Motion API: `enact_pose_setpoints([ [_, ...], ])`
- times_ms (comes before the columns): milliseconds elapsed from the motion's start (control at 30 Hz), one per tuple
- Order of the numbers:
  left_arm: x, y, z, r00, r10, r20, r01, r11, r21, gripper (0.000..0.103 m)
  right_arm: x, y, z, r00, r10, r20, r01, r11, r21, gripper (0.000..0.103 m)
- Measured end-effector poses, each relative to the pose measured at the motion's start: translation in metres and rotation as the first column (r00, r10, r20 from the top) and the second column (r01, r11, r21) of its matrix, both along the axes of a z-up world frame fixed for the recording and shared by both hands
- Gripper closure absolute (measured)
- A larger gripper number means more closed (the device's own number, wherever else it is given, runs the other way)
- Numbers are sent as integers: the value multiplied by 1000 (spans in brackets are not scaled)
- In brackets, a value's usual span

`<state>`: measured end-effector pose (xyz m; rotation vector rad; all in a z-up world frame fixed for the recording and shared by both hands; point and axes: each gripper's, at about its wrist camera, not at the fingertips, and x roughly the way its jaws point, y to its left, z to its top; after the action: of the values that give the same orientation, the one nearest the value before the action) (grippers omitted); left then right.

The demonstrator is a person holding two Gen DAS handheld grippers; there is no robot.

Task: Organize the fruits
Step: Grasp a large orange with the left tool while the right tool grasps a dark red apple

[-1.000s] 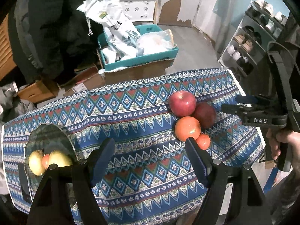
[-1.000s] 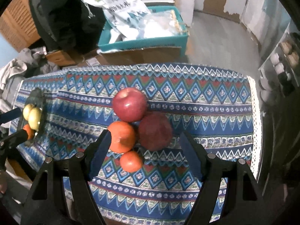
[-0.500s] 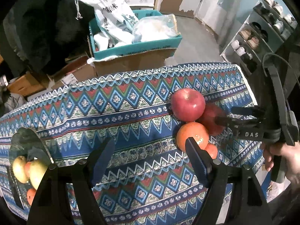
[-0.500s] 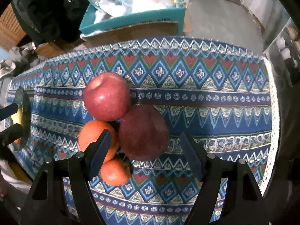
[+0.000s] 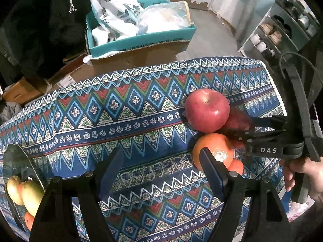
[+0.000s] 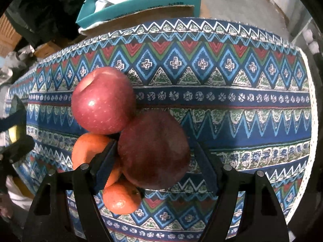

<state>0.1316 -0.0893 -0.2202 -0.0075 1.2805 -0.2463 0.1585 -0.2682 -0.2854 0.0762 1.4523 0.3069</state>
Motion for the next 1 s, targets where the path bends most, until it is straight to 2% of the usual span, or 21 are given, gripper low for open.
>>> enact_pose_setpoints([
  [133, 1, -3, -5, 1000, 9, -16, -9, 1000, -29, 24, 1, -10, -9, 999, -29, -25, 30, 999, 45, 27],
  [167, 1, -4, -6, 1000, 9, -19, -9, 999, -34, 24, -1, -13, -9, 999, -30, -26, 31, 998, 62, 31],
  [200, 0, -6, -7, 1000, 7, -24, -8, 999, -39, 24, -2, -14, -8, 999, -35, -23, 36, 997, 69, 32],
  [400, -3, -22, -14, 999, -20, -41, 17, 998, -58, 23, -14, -28, 5, 998, -52, 31, 51, 998, 24, 32],
  [600, -4, -41, -24, 996, -30, -81, 18, 989, -145, 17, -24, -54, 28, 990, -98, 103, 98, 995, 2, 32],
  [1000, 5, -72, -57, 987, -11, -161, -10, 991, -134, 17, -55, -85, 51, 985, -102, 139, 106, 994, -20, 32],
])
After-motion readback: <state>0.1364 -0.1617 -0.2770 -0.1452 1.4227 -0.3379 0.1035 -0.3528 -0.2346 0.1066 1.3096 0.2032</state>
